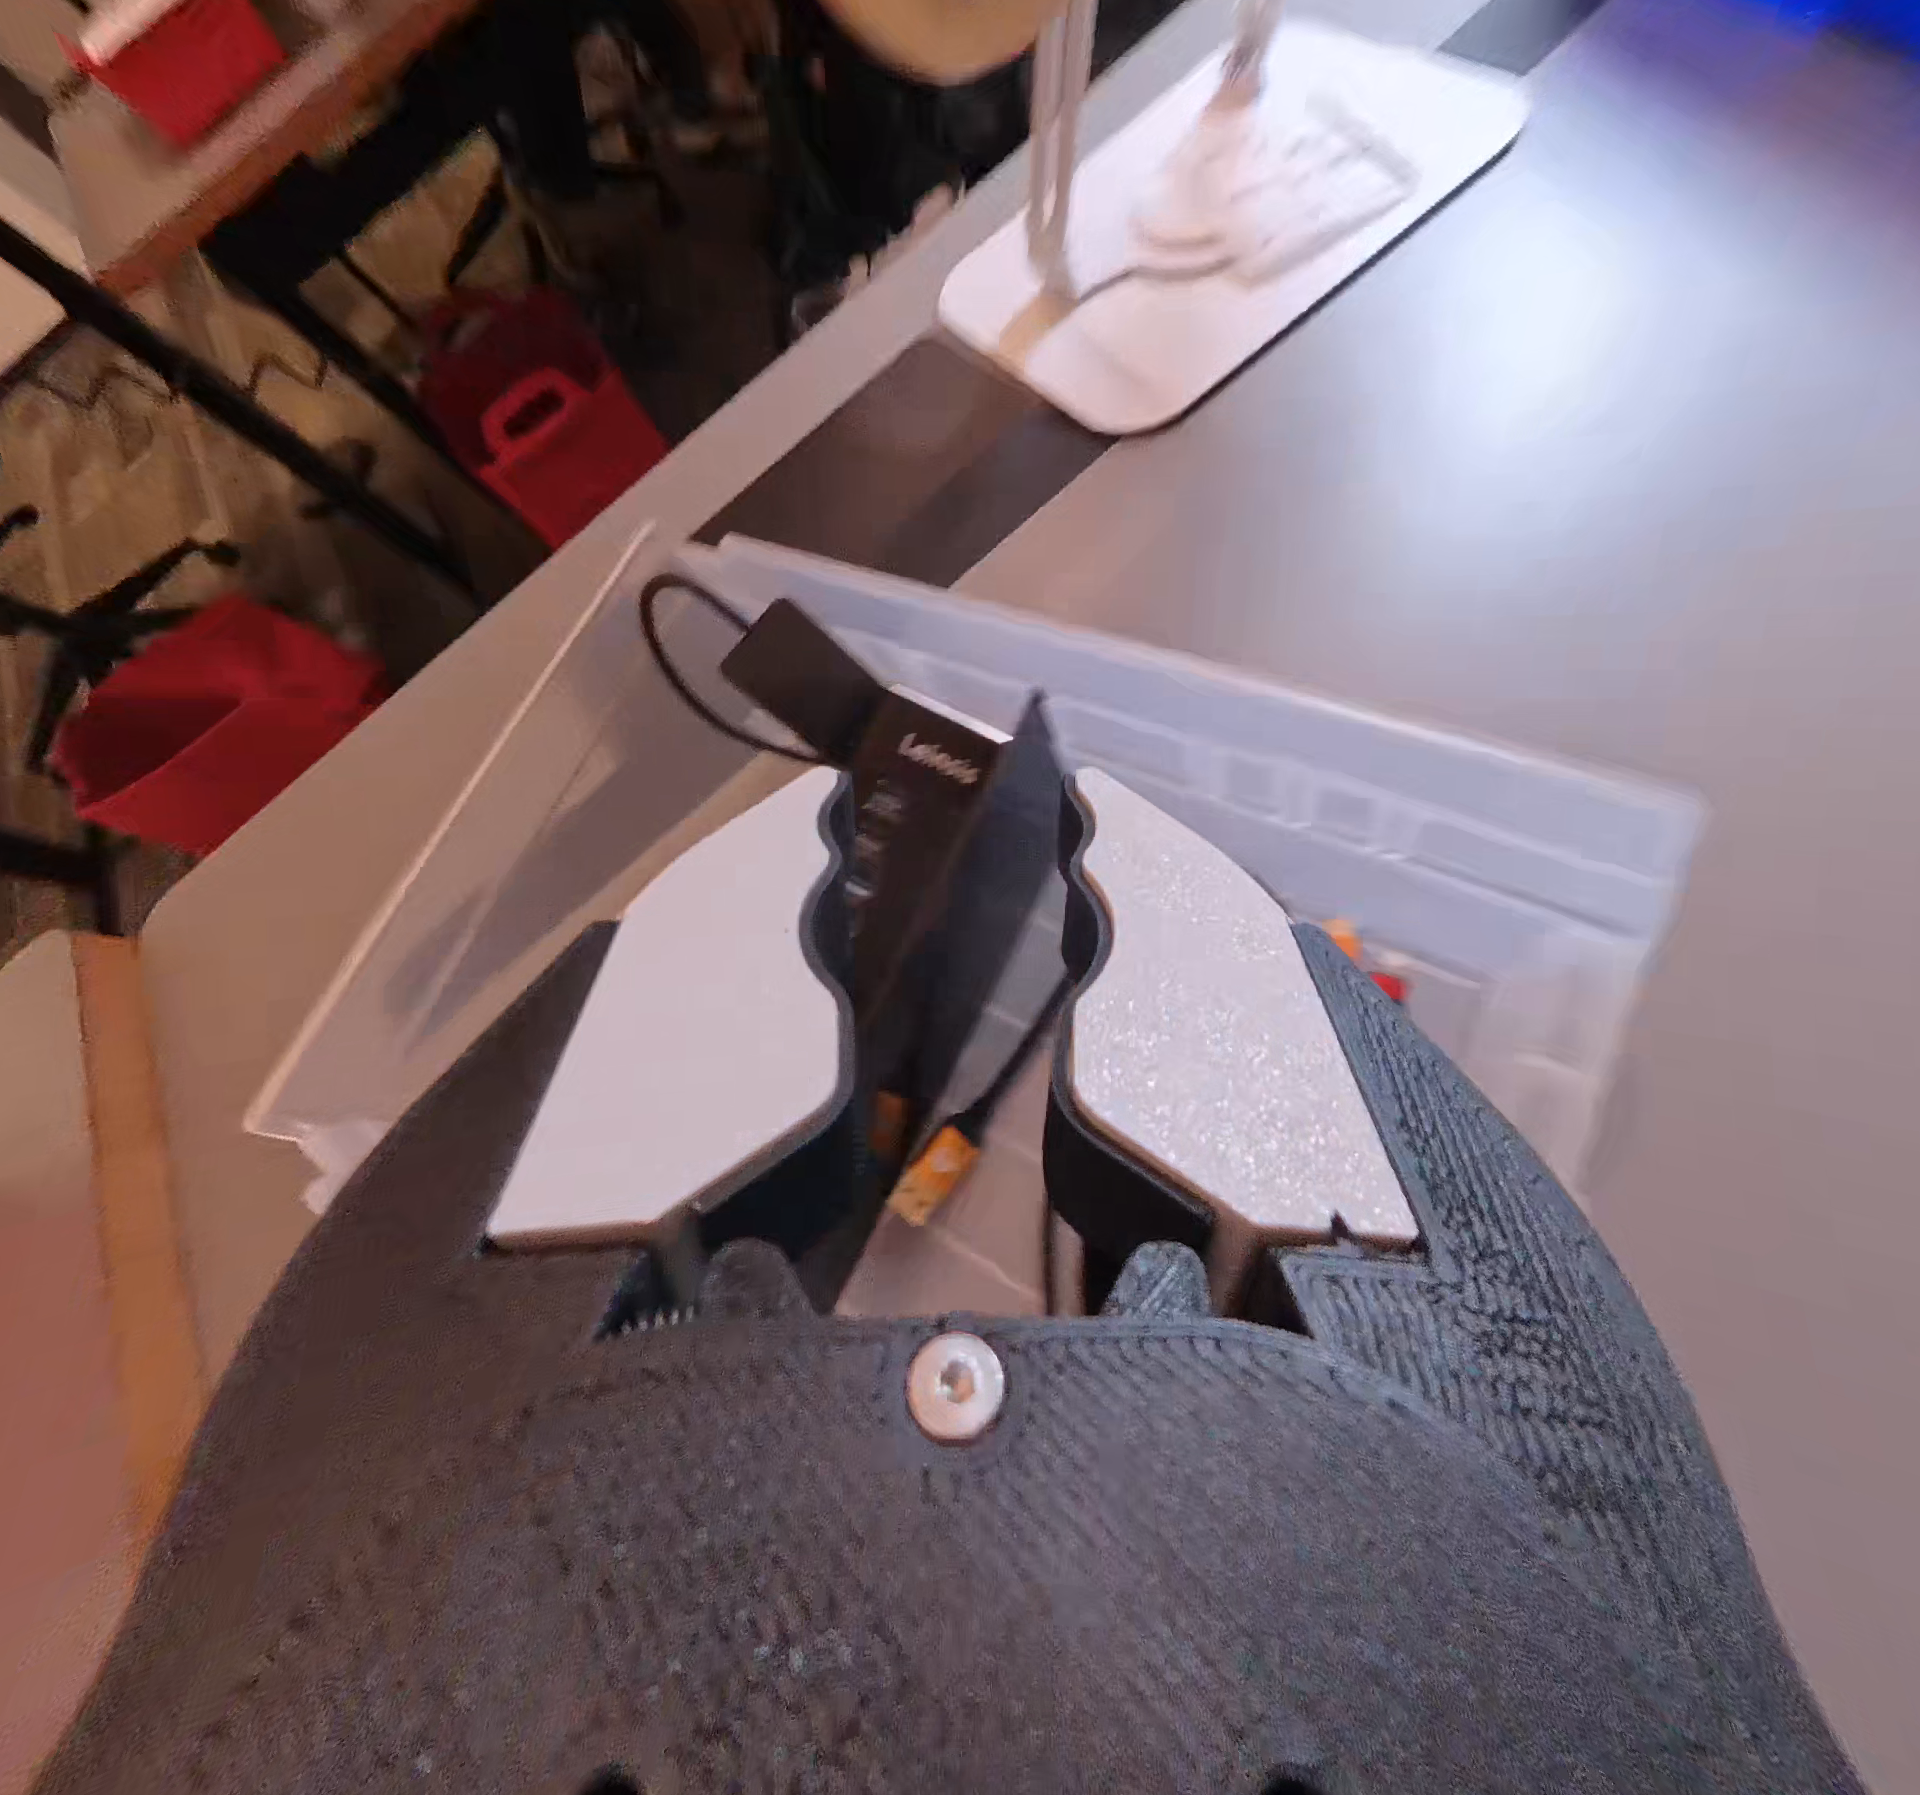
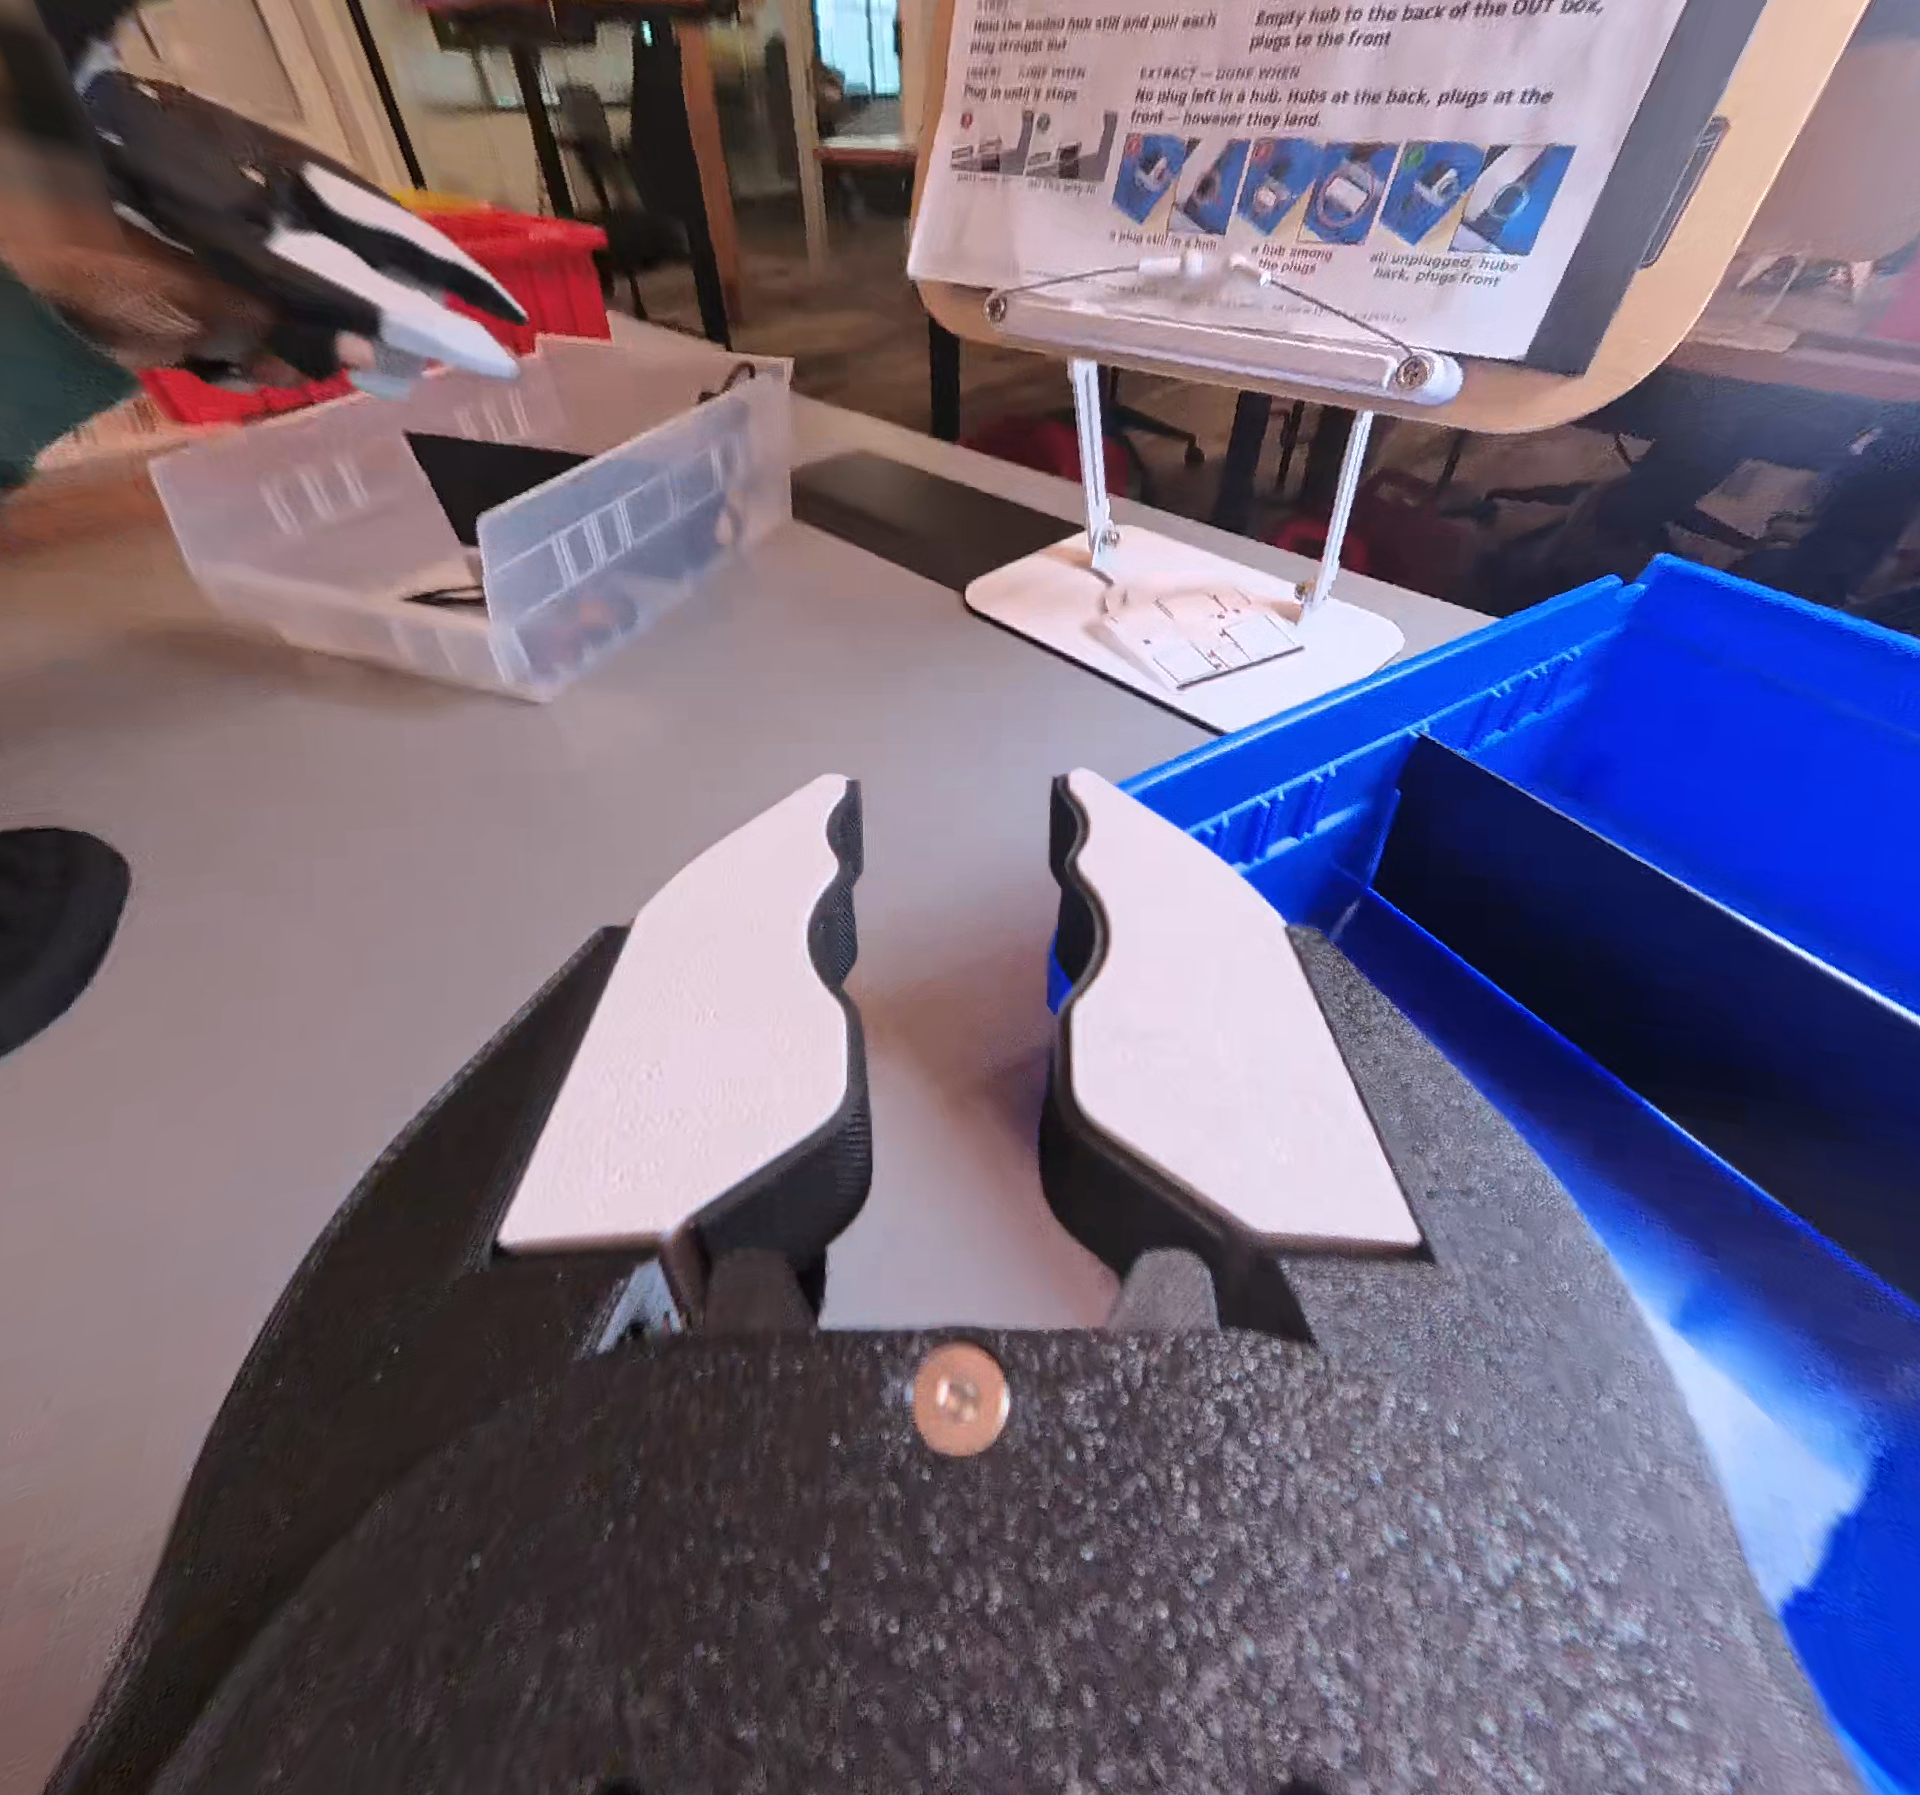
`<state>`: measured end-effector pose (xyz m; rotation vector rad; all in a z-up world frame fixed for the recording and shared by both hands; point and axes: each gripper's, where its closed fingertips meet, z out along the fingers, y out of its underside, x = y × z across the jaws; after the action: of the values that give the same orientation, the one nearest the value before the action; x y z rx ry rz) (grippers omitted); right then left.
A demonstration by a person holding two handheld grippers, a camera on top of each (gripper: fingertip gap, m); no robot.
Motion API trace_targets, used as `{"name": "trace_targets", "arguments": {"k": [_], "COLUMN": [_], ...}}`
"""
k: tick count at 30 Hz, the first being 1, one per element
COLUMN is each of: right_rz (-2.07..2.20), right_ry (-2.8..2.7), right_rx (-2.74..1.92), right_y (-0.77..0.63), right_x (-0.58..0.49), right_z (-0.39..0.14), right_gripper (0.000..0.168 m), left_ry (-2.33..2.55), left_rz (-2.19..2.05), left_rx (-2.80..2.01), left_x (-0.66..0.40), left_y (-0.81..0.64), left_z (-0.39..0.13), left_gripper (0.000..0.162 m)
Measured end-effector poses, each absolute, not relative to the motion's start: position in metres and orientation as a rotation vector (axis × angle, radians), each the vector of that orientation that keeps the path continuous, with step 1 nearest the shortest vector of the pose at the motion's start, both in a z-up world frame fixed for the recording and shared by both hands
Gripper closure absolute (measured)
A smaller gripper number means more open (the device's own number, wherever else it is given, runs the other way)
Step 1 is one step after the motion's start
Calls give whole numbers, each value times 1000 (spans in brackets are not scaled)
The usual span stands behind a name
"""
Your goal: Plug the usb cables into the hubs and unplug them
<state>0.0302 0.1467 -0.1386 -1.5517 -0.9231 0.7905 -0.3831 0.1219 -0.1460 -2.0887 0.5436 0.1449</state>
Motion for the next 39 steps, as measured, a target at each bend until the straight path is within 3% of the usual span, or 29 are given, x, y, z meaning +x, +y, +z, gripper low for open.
{"name": "trace_targets", "arguments": {"k": [8,14,21,23,28,32,36,39], "right_rz": [693,773,802,801,805,818,890,973], "right_ry": [-1156,-1211,-1194,-1190,-1192,-1183,-1182,-1204], "right_rx": [-1403,-1395,-1422,-1424,-1408,-1380,-1313,-1267], "right_y": [122,113,115,115,110,104,87,67], "right_x": [3,-4,-1,1,3,3,-3,-12], "right_z": [-193,-199,-202,-201,-197,-189,-173,-164], "right_gripper": [133,133,135,135,137,137,137,137], "left_ry": [912,958,1020,1077,1039,994,1059,1098], "left_rz": [-53,-534,-737,-661,-404,-291,-539,-684], "left_rx": [-2518,-2748,-2800,-2771,-2590,-2347,-1931,-1653], "left_x": [-434,-435,-432,-435,-445,-429,-333,-244], "left_y": [156,148,144,142,143,136,102,75], "left_z": [-207,-238,-250,-239,-189,-119,-45,-32], "left_gripper": [119,111,116,131,134,134,135,135]}}
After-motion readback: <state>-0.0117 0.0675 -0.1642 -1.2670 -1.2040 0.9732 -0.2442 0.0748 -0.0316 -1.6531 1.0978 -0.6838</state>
